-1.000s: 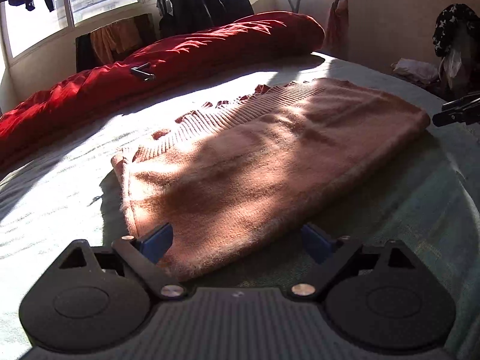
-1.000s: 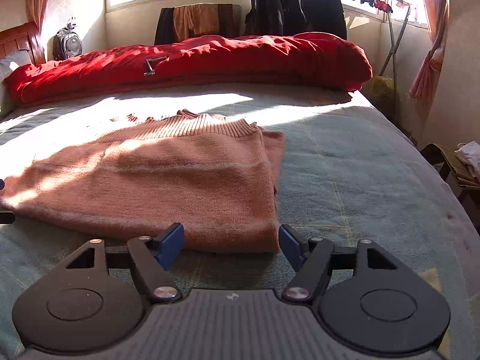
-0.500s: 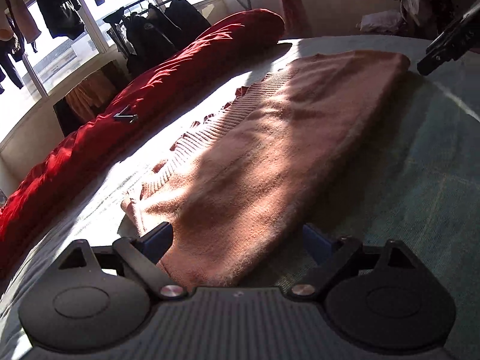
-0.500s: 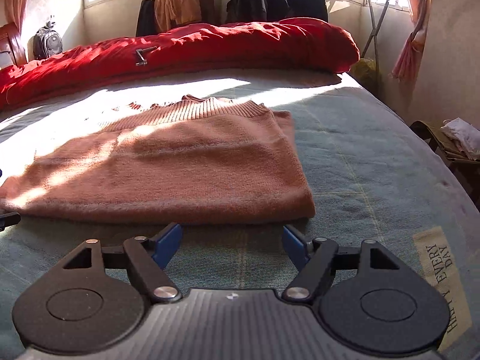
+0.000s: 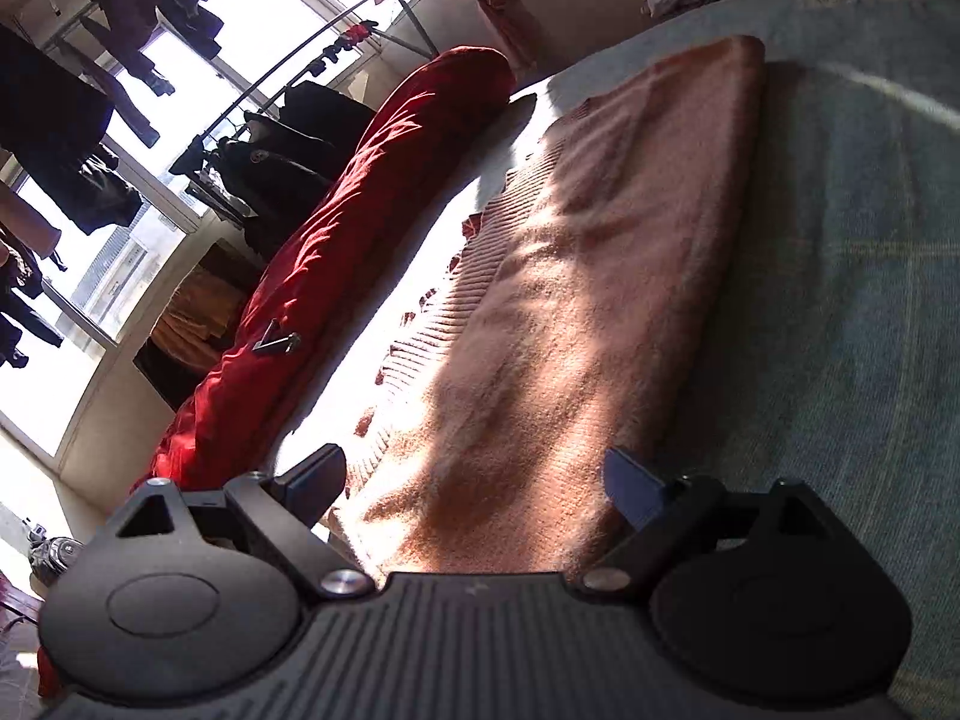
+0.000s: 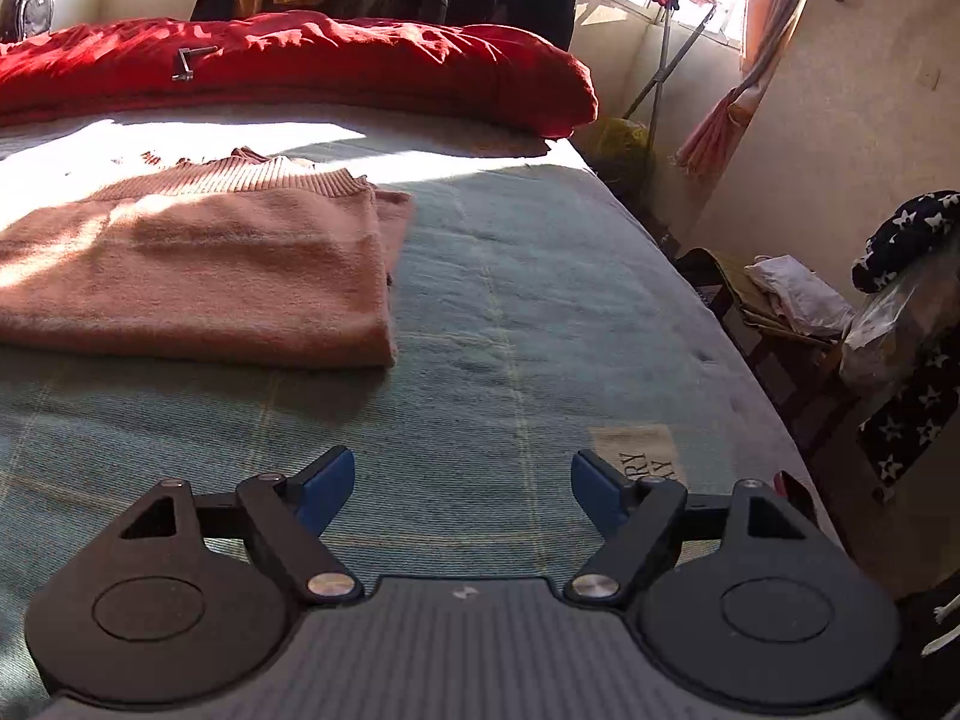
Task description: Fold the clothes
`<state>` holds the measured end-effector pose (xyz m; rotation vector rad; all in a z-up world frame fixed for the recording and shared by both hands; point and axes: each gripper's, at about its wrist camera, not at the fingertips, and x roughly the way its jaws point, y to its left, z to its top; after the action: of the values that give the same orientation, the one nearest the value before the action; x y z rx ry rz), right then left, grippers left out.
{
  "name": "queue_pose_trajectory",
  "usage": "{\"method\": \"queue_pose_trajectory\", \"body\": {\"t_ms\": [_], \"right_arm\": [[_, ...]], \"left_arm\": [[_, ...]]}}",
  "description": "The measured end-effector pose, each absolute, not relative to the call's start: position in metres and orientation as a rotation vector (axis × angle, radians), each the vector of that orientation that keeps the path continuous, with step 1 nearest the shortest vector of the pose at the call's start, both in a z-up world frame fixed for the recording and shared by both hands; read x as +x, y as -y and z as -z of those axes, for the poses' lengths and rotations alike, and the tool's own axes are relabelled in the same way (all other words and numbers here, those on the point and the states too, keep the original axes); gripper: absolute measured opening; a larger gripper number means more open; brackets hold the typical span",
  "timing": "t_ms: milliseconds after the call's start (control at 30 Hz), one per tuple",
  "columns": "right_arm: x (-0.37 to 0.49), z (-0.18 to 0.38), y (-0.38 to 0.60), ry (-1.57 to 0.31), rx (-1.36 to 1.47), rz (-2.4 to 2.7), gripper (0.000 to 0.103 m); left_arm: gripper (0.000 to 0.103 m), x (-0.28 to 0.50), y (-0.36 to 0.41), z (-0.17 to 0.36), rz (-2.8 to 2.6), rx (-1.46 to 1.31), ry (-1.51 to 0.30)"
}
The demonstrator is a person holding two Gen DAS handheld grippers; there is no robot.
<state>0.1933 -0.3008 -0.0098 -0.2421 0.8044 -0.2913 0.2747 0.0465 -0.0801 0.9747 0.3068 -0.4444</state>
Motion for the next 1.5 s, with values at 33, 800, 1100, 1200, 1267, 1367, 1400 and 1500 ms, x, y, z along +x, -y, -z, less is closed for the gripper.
{"method": "queue_pose_trajectory", "body": {"t_ms": [33,800,1100,1200,1267,1367,1400,1500], "right_arm": [[0.194,0.007,0.304,-0.798,-0.286,0.297,0.087],[0.281,0.069,0.211,-0.639,-0.784,-0.481,0.103],[0.275,0.073,0.202,-0.651,-0.73,-0.475,0.103],[0.272,0.072,0.203,-0.679,-0.714,-0.436,0.103],[0.27,0.072,0.201,-0.695,-0.71,-0.4,0.103],[0.267,0.07,0.192,-0.712,-0.709,-0.361,0.103],[0.267,0.069,0.188,-0.714,-0.712,-0.356,0.103],[0.266,0.064,0.168,-0.709,-0.73,-0.358,0.103]], "left_arm": [[0.093,0.276,-0.047,0.081,0.407,1.001,-0.301],[0.093,0.238,0.021,0.105,0.192,1.073,-0.447],[0.093,0.247,0.019,0.116,0.268,1.212,-0.359],[0.093,0.256,0.02,0.12,0.325,1.243,-0.313],[0.094,0.263,0.021,0.121,0.364,1.262,-0.275],[0.096,0.27,0.021,0.122,0.412,1.274,-0.231],[0.096,0.271,0.02,0.122,0.424,1.274,-0.22],[0.096,0.272,0.013,0.12,0.436,1.248,-0.183]]}}
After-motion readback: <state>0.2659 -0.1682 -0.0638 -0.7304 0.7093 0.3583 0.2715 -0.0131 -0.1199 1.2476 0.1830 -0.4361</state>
